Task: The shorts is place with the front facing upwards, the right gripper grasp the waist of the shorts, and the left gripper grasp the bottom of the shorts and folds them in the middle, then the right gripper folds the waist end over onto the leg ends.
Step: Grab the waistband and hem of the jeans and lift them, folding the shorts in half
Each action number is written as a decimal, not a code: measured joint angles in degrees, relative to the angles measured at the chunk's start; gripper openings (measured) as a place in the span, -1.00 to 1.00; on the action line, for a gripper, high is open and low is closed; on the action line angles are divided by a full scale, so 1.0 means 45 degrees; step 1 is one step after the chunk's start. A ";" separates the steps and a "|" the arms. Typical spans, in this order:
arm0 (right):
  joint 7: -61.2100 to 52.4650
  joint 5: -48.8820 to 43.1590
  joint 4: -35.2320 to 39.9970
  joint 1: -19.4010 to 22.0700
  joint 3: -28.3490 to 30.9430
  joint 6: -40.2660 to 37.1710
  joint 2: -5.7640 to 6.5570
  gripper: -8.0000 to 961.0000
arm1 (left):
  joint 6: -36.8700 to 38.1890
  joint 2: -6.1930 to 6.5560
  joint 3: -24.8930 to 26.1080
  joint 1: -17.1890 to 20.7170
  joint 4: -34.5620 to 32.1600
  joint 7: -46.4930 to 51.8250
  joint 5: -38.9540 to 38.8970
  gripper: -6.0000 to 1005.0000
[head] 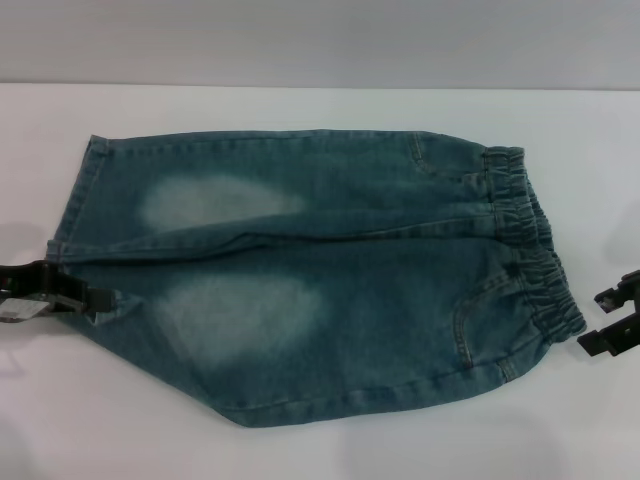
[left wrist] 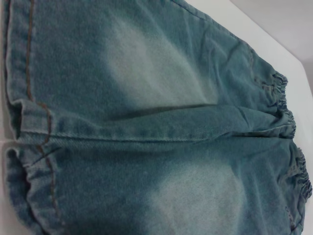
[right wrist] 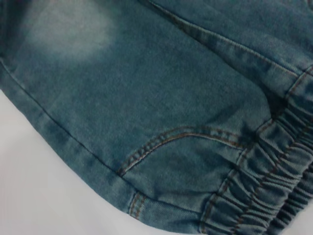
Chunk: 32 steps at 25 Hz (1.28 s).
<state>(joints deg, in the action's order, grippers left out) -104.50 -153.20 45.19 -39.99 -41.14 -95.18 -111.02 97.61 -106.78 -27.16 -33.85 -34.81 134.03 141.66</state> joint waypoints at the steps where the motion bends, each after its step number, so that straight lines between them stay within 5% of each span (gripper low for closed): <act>1: 0.0000 0.0000 -0.0004 -0.0008 -0.0010 0.0000 -0.0019 0.64 | 0.0000 0.0000 0.0000 0.0000 0.0000 0.0000 0.0000 -0.81; 32: 0.0008 -0.0036 -0.0023 0.0026 -0.0508 0.0336 -0.0449 0.64 | -0.0110 0.0080 0.0000 0.0072 0.0000 -0.0016 0.0005 -0.78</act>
<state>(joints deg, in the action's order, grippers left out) -104.46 -153.37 45.08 -39.88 -43.42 -93.67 -113.04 97.11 -106.42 -27.16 -33.53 -34.81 133.96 141.68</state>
